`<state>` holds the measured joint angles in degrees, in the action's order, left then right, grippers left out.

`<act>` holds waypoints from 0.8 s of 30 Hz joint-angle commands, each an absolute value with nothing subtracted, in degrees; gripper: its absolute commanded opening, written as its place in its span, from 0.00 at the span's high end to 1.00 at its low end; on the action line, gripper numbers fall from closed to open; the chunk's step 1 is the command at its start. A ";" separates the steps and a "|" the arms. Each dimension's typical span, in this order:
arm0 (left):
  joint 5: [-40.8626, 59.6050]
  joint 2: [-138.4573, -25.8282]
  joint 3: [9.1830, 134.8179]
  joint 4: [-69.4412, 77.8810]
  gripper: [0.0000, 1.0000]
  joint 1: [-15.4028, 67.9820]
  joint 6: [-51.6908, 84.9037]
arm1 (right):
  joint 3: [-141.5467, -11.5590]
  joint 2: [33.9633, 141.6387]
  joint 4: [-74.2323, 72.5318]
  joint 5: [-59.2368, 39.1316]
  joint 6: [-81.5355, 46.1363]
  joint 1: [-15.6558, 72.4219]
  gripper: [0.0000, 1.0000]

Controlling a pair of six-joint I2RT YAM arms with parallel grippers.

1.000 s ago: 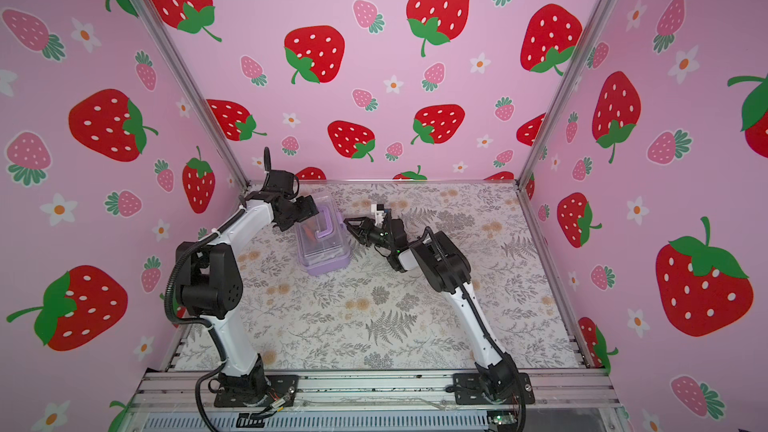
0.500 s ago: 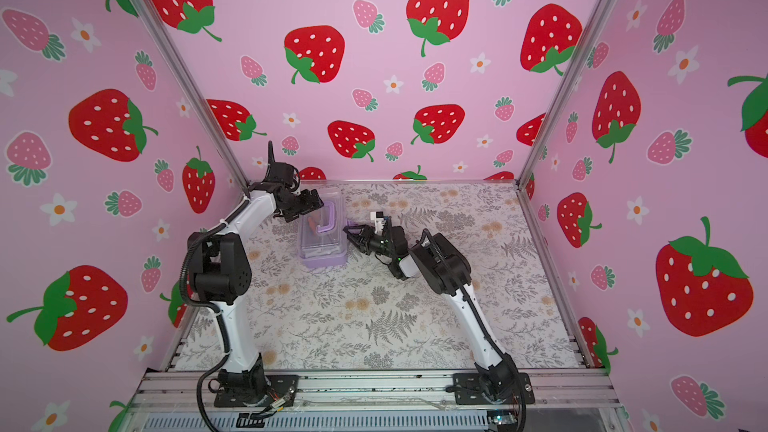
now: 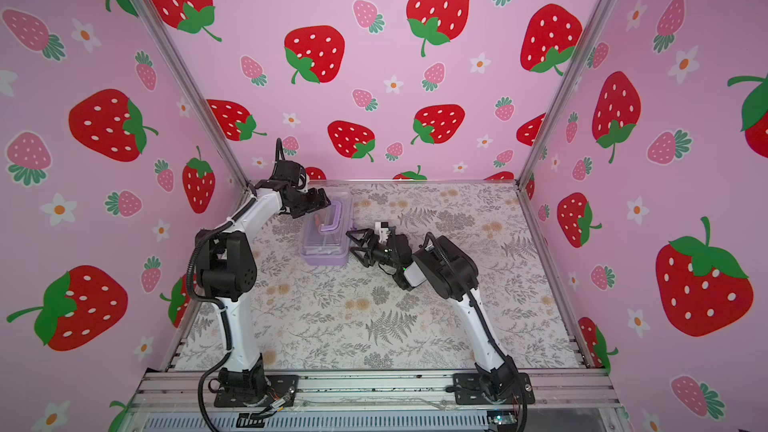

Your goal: Pack the tool kit

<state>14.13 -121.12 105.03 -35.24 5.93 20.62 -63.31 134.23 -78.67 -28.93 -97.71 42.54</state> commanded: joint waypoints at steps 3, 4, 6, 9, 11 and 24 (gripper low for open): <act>18.14 -120.71 101.60 -38.24 0.13 8.41 20.06 | -60.76 129.34 -76.21 -18.78 -106.47 43.61 0.01; 17.95 -120.23 101.12 -38.11 0.13 8.84 19.92 | -60.78 129.01 -75.18 -17.00 -108.17 43.90 0.01; 17.83 -119.44 99.88 -37.71 0.13 9.46 20.06 | -61.38 128.54 -72.47 -14.48 -110.85 44.48 0.01; 16.96 -117.99 97.89 -37.36 0.14 10.34 20.51 | -62.23 127.60 -68.38 -11.72 -113.25 44.98 0.01; 15.30 -116.64 96.42 -37.61 0.14 10.93 21.02 | -62.18 127.10 -66.86 -10.36 -114.52 45.22 0.01; 14.20 -108.82 90.02 -34.77 0.13 12.83 25.60 | -60.86 128.49 -65.01 -7.89 -116.01 46.05 0.01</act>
<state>8.97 -110.72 91.18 -31.42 10.24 23.18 -61.43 129.25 -65.45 -11.03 -110.13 45.39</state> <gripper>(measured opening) 0.868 0.993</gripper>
